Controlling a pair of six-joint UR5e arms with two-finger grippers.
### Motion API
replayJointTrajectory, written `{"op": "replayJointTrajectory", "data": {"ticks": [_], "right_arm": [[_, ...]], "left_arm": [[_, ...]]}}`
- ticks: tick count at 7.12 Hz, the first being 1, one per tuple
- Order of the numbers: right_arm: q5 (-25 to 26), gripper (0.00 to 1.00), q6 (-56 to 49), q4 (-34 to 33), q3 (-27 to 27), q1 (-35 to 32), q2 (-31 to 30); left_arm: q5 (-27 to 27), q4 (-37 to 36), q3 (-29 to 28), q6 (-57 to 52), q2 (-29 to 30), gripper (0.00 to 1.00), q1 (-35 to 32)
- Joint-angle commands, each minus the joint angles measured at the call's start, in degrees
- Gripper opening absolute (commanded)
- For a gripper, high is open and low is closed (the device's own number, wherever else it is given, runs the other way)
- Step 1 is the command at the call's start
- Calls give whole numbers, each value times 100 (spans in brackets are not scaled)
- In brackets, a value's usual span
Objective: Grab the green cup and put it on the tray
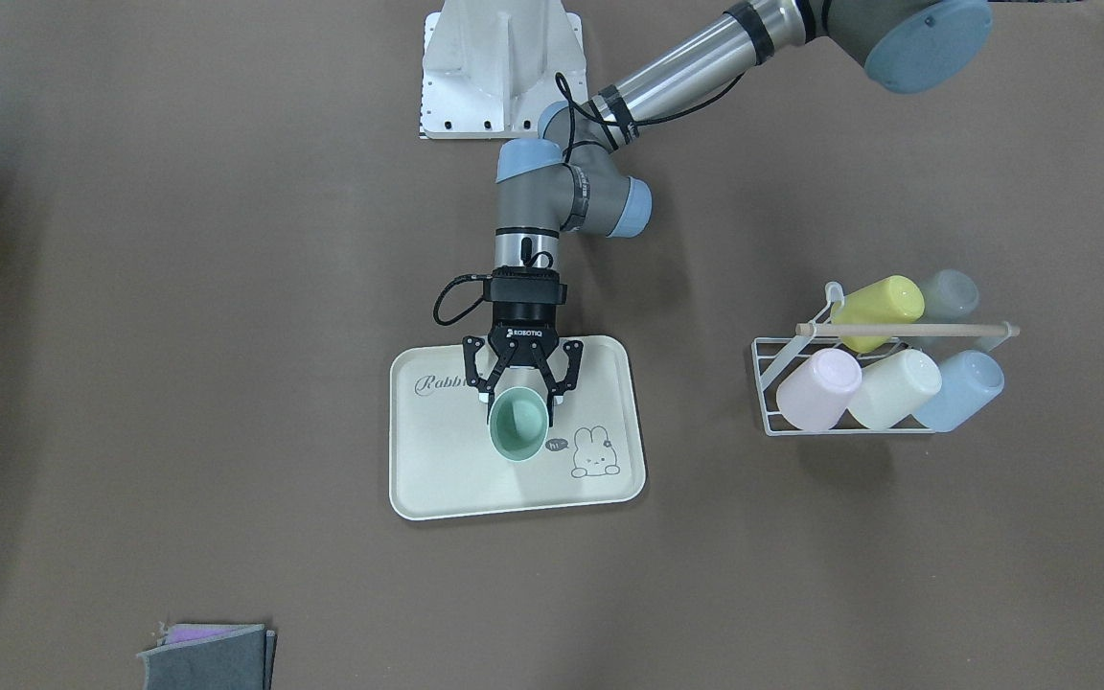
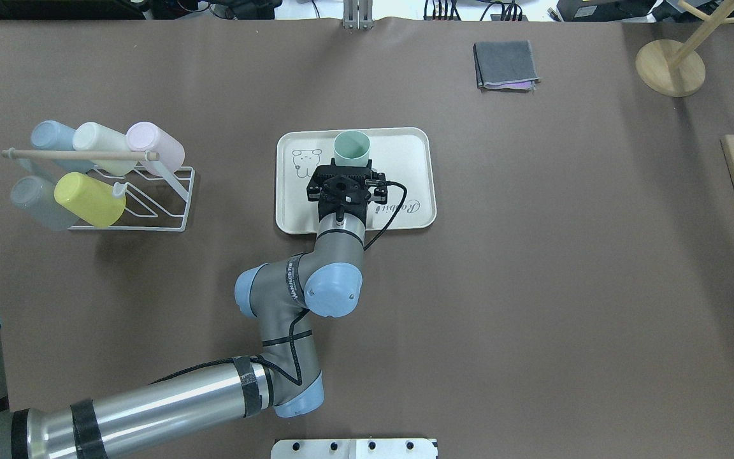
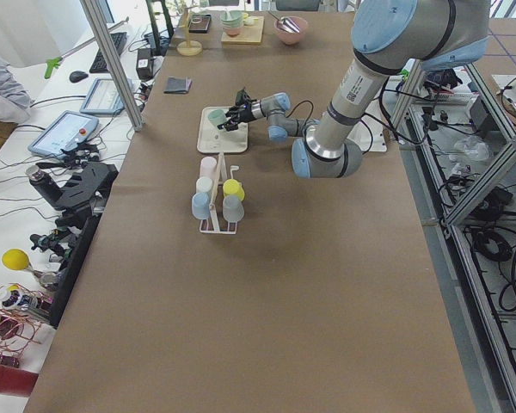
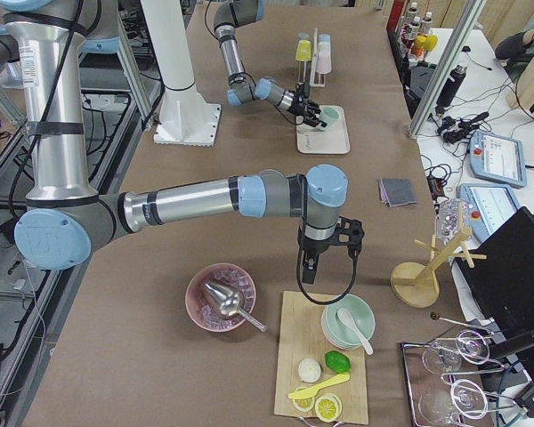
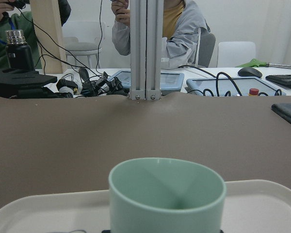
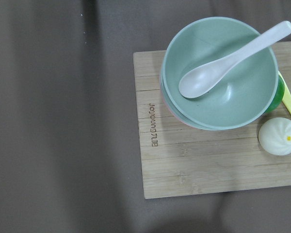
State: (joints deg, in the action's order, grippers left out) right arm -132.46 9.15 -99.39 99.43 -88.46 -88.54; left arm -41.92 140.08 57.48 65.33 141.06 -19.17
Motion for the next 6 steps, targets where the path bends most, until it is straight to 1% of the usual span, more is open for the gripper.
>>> {"op": "replayJointTrajectory", "data": {"ticks": [1,3,4,5,6], "right_arm": [[-17,100,17,611,-310,-5,-118],[-34,100,-44,631,-293,-5,-119],[-43,100,-45,622,-302,4,-119],[-43,100,-36,622,-302,13,-119],[-43,100,-27,622,-302,13,-119]], "left_arm": [[9,54,9,14,-9,37,36],[18,124,9,14,-61,76,106],[26,124,9,14,-88,79,167],[113,142,52,14,-131,97,177],[193,351,96,14,-158,98,203]]}}
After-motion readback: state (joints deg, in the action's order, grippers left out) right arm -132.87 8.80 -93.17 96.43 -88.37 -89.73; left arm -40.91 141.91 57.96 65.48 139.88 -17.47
